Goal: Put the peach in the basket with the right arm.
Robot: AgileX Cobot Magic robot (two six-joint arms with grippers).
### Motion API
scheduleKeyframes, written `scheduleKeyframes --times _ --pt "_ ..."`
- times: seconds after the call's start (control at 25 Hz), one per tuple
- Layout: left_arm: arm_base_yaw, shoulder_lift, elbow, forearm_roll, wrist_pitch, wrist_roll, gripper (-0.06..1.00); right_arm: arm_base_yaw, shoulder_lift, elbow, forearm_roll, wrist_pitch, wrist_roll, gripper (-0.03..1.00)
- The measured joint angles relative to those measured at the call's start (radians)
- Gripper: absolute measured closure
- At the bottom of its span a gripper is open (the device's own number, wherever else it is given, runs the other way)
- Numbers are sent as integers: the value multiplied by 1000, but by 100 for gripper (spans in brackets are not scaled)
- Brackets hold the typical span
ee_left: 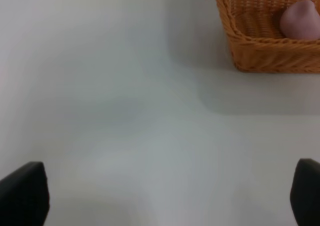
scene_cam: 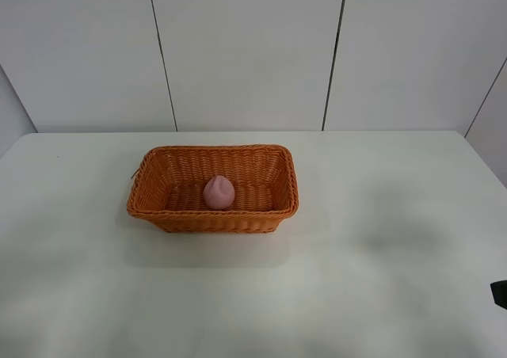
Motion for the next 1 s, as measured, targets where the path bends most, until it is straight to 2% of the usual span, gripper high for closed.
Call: scheduleKeyframes --times 0.28,0.52,1.0 --pt "0 0 0 0 0 0 -5 0 -349 16 0 -25 -7 32" --pt "0 0 0 0 0 0 -5 0 -530 18 0 -25 -7 32" --pt "0 0 0 0 0 0 -5 0 -550 20 0 -25 -7 32"
